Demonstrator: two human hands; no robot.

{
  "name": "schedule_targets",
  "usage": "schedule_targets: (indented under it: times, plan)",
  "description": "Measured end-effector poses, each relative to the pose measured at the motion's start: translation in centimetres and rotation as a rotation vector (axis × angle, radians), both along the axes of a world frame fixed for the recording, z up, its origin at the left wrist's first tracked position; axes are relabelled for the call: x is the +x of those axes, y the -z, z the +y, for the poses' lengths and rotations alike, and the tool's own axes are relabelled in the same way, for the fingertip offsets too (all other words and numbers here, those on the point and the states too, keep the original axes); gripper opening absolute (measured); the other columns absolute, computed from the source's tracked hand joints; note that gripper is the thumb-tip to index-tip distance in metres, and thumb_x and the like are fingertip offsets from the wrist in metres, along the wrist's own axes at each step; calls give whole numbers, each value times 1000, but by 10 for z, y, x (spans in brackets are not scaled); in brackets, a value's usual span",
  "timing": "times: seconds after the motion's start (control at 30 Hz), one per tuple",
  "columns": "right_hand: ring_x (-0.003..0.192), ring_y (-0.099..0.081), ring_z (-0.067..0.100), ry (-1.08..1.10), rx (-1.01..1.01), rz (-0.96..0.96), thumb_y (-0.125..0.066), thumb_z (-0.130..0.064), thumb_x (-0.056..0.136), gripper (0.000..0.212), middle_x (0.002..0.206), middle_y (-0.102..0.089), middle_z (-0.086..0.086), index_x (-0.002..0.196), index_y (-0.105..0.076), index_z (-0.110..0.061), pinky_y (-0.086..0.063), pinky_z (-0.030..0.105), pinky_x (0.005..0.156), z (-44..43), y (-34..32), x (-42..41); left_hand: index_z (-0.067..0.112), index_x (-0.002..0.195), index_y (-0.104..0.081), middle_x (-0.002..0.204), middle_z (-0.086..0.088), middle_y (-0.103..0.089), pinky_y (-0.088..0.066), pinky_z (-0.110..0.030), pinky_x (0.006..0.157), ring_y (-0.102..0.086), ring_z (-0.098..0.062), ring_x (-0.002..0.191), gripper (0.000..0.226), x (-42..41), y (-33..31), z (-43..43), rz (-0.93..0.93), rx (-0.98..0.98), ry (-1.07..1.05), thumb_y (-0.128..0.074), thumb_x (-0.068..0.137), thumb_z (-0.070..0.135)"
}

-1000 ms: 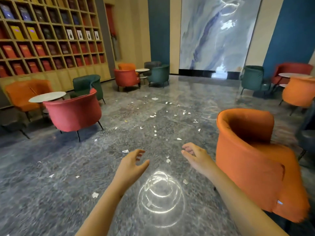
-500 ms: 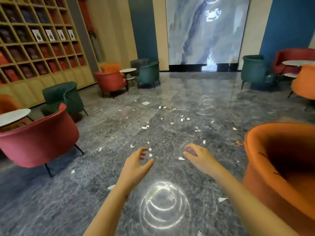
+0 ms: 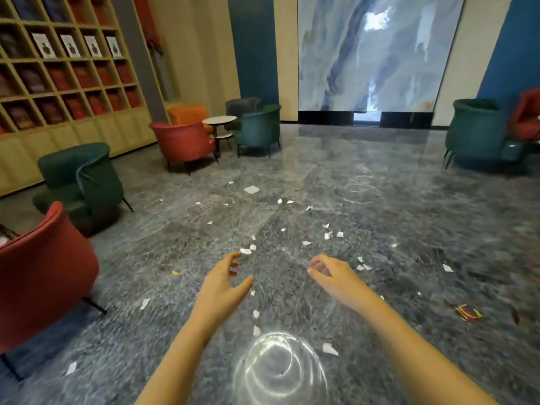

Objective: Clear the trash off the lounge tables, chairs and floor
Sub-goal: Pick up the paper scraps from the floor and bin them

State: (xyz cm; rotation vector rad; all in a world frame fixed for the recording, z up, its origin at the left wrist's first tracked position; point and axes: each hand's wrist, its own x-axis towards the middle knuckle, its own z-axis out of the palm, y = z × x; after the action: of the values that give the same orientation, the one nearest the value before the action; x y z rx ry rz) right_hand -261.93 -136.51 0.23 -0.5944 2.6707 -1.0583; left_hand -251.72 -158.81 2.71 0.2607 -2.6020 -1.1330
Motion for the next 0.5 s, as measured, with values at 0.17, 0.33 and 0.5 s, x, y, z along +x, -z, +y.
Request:
schedule_targets:
  times: [0.17, 0.33, 0.5]
  plan:
    - [90, -53, 11, 92, -32, -80, -50, -37, 92, 12, 93, -56, -9, 96, -56, -27, -45, 30, 81, -34, -7, -170, 20, 129, -47, 121, 4, -54, -38, -20, 84, -50, -7, 98, 49, -181, -12, -45, 2, 8, 50, -66, 85, 27]
    - [93, -55, 13, 194, -69, -125, -52, -36, 92, 15, 101, -59, -4, 99, -57, -24, -46, 29, 80, -43, -16, -346, 19, 131, -46, 126, 0, -54, -41, -24, 87, -52, -11, 104, 51, -383, -24, -65, -28, 23, 125, -63, 86, 31]
    - [89, -56, 17, 262, -91, -95, -52, -35, 93, 21, 105, -58, 2, 106, -57, -19, -45, 30, 77, -41, 5, -543, 19, 132, -46, 127, -1, -54, -40, -23, 87, -53, -12, 107, 51, -587, 1, -69, -35, 0, 193, -63, 85, 33]
